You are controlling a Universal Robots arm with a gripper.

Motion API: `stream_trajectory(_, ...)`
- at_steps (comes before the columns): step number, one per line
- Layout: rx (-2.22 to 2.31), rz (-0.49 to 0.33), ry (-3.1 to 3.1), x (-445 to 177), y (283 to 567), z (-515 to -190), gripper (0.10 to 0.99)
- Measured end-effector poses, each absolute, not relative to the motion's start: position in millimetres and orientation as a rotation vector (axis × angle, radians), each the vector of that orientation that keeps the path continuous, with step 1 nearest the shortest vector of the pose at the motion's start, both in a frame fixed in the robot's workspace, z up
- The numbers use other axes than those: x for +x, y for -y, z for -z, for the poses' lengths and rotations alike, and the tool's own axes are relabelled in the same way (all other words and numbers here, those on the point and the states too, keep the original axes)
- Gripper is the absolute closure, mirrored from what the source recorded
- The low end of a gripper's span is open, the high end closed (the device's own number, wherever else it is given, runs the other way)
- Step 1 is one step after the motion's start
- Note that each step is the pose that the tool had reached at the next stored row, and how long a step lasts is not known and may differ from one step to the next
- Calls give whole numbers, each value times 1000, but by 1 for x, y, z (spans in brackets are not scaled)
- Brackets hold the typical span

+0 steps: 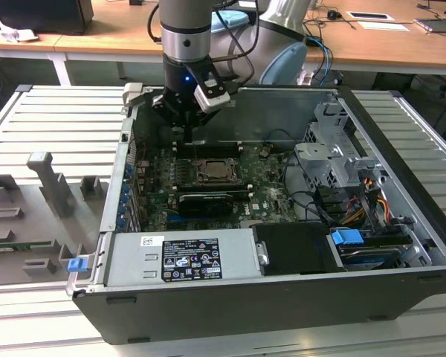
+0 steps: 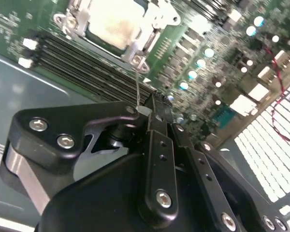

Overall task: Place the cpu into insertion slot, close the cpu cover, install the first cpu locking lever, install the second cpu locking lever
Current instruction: 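Install the first cpu locking lever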

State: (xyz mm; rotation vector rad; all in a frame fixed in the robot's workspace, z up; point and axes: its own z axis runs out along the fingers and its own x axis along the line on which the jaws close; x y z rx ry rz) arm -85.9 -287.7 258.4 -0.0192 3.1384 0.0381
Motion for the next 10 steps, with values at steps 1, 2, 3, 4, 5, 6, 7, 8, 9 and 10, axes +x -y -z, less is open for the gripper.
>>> stream_trajectory(1,-19,-38,-3138,-84,288,-258,980)
stream_trajectory(2,-20,-38,-3138,-81,288,-257,980)
stream_trajectory(3,-19,-38,-3138,-79,288,-257,980)
stream_trajectory(4,-19,-38,-3139,-77,288,-257,980)
stream_trajectory(5,-19,-38,-3139,-75,288,-256,980)
stream_trajectory(6,-19,-42,-3139,-68,288,-254,980)
stream_trajectory(7,-19,-48,-3141,-60,288,-252,980)
stream_trajectory(8,-33,-88,-3136,-59,288,-250,980)
stream_trajectory(9,-33,-97,-3135,-51,288,-245,980)
stream_trajectory(10,-33,-98,-3135,-50,288,-242,980)
